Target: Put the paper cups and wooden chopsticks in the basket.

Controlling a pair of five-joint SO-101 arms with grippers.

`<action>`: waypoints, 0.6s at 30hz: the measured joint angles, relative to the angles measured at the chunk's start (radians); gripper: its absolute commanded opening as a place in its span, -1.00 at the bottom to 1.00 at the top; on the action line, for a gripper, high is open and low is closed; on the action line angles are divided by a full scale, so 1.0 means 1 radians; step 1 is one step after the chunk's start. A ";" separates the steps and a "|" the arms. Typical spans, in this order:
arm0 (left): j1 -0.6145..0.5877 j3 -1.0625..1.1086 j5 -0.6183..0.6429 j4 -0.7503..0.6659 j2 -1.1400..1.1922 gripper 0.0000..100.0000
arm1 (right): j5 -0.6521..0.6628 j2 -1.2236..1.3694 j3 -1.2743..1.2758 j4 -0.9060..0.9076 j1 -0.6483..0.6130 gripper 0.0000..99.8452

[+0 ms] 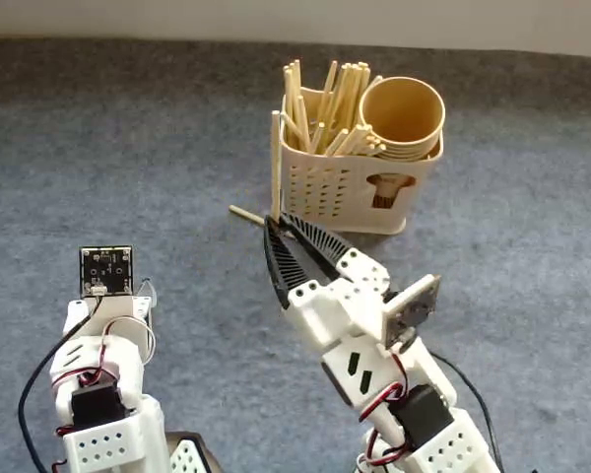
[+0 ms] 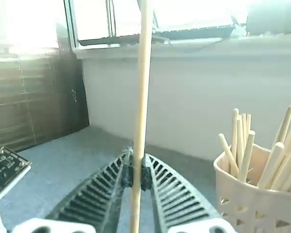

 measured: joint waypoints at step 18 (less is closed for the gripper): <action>0.000 0.000 0.000 0.000 0.000 -0.62 | 0.000 0.586 -0.417 -0.356 0.287 -0.99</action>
